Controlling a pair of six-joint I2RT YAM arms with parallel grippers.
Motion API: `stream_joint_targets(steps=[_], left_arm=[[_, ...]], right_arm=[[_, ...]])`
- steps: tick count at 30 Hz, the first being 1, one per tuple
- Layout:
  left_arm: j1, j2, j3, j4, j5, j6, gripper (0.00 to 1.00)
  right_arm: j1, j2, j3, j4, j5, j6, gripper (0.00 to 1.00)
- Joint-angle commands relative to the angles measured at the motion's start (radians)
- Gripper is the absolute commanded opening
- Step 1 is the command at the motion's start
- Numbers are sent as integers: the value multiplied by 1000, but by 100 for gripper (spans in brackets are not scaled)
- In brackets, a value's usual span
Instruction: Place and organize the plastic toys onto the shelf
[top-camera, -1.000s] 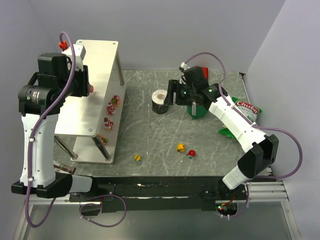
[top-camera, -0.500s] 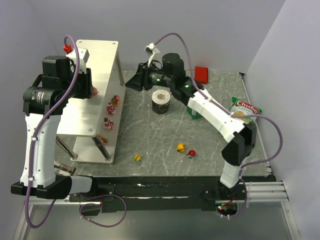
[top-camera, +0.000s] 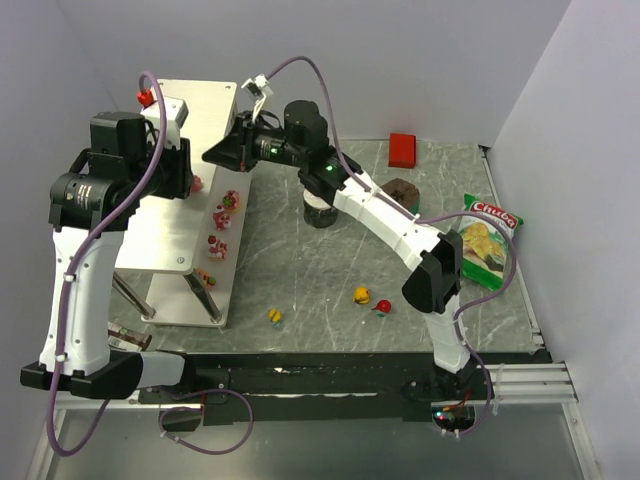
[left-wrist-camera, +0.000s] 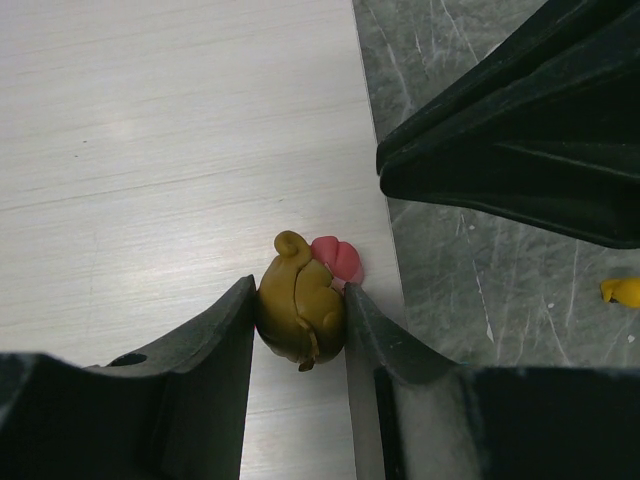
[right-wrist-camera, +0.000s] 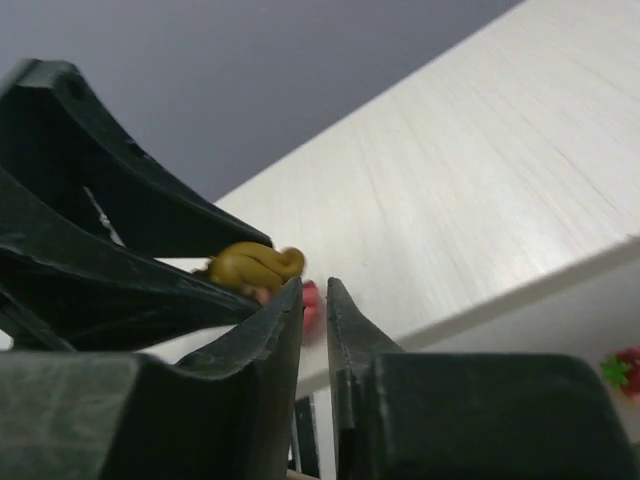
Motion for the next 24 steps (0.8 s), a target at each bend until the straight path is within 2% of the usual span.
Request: stream_joint_targets(steps=[1, 6, 12, 24], left_arm=[[-16, -6, -6, -28, 14, 19, 1], [-21, 5, 1, -24, -1, 20, 1], [-25, 1, 10, -19, 1, 26, 3], [-25, 8, 24, -15, 1, 25, 14]], right_arm=[[19, 20, 71, 55, -34, 26, 13], [33, 26, 72, 28, -40, 25, 0], [53, 34, 75, -22, -37, 3, 0], [78, 57, 88, -59, -40, -3, 0]])
